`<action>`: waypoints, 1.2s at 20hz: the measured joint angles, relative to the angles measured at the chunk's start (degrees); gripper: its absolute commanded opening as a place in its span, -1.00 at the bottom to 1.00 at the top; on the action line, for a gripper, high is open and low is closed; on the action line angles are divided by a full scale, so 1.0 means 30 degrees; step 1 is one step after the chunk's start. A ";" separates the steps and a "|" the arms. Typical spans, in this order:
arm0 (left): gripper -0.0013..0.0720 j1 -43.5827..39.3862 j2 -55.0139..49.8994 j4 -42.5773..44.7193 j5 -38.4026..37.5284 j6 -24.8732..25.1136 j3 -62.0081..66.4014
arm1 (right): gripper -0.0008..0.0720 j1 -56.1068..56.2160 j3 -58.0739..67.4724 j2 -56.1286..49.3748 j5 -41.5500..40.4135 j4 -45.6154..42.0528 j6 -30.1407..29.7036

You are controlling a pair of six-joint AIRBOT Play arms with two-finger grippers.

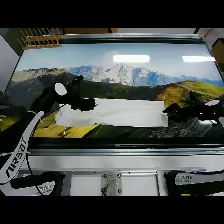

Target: Fold the clothes and pants, and hang the long-sleeved shirts on hangers.

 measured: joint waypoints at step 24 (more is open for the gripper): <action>-0.95 -0.6339 -1.1111 -0.1428 -0.0437 -0.1217 1.2692 | -0.96 0.4087 1.1213 0.2215 0.7781 -0.9056 0.4124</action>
